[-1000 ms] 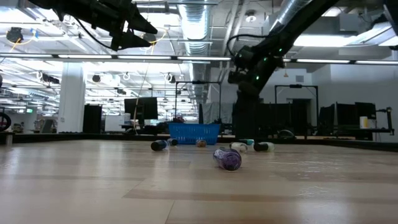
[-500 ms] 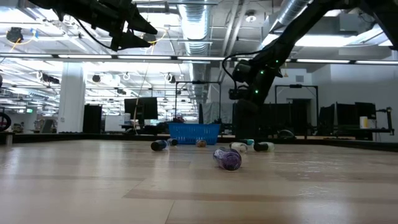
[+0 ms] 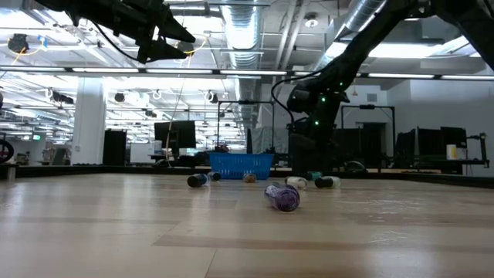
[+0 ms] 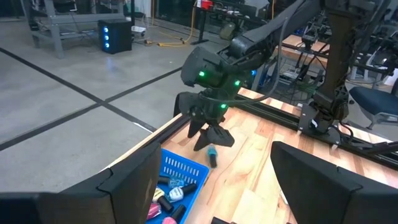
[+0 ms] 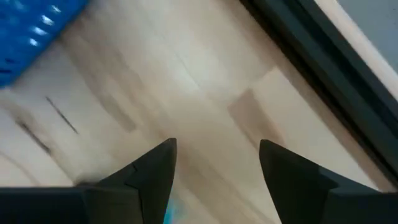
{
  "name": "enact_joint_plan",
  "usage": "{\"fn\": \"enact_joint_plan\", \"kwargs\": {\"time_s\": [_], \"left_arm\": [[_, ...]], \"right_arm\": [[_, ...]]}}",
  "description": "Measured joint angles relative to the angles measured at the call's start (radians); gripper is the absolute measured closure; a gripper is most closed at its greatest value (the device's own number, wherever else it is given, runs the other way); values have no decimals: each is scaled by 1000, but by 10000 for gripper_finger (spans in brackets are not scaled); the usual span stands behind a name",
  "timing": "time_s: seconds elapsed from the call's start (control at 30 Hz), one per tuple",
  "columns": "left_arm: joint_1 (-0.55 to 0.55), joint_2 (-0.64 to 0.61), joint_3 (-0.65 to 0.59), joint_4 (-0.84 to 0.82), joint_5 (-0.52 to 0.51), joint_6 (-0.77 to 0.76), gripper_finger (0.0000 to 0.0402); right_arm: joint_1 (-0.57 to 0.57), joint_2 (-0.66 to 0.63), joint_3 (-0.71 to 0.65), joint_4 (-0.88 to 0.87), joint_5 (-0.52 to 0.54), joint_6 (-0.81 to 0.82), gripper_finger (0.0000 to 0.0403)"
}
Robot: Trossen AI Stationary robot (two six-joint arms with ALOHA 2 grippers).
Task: Pick & Place Nail Polish
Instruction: Put the light blue nail polish bottle into the blue basket
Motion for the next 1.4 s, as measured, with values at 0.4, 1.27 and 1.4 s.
{"fn": "enact_joint_plan", "kwargs": {"time_s": [0.4,1.27,1.4], "left_arm": [[0,0,0,0,0,-1,104],[0,0,0,0,0,1,104],[0,0,0,0,0,0,104]], "right_arm": [[95,-7,-1,-156,-4,0,198],[125,-129,-9,-343,26,3,147],[133,-129,-33,-360,26,0,147]]}}
